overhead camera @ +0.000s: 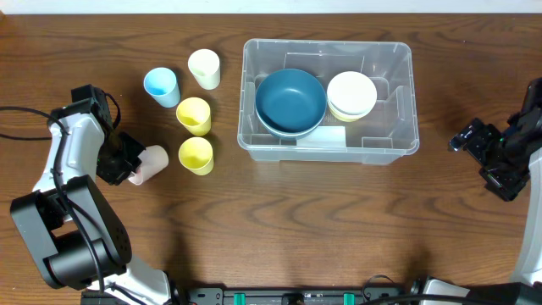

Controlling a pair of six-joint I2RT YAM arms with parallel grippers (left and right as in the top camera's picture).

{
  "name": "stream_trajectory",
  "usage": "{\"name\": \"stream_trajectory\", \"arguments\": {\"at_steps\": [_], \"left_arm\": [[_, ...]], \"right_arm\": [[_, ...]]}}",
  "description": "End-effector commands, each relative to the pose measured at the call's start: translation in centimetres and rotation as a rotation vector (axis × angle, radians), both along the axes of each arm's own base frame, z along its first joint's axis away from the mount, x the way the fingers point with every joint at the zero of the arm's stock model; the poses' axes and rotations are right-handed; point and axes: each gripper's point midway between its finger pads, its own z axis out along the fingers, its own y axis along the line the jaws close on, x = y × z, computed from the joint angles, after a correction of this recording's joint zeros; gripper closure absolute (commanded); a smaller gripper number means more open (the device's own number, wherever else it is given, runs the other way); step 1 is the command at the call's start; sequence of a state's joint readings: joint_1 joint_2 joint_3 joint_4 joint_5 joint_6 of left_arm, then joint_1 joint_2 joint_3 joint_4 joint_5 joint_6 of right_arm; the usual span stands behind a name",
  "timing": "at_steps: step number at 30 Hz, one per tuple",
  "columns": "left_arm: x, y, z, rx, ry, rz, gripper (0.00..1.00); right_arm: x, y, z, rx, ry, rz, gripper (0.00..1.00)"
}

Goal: Pack container

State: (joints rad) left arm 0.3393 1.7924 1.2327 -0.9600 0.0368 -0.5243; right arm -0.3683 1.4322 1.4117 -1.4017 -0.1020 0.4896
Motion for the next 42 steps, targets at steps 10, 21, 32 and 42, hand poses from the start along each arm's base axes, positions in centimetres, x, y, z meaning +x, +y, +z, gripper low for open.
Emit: {"name": "stream_trajectory", "arguments": {"at_steps": [10,21,32,42], "left_arm": [[0.6,-0.4,-0.3,-0.031,-0.024,0.008,0.93],[1.1,-0.2,-0.3,-0.024,-0.047,-0.032,0.49],[2.0,-1.1,-0.2,-0.079,-0.093,-0.084,0.49],[2.1,-0.9,0.5,-0.09,-0.124,-0.067,0.49]], "right_arm": [[-0.1,-0.1,0.3,0.001,-0.01,-0.016,0.01],[-0.1,-0.1,0.3,0.001,-0.01,-0.017,0.01],[-0.1,-0.1,0.3,0.001,-0.011,-0.017,0.01],[-0.1,-0.1,0.3,0.001,-0.011,-0.016,0.01]]}}
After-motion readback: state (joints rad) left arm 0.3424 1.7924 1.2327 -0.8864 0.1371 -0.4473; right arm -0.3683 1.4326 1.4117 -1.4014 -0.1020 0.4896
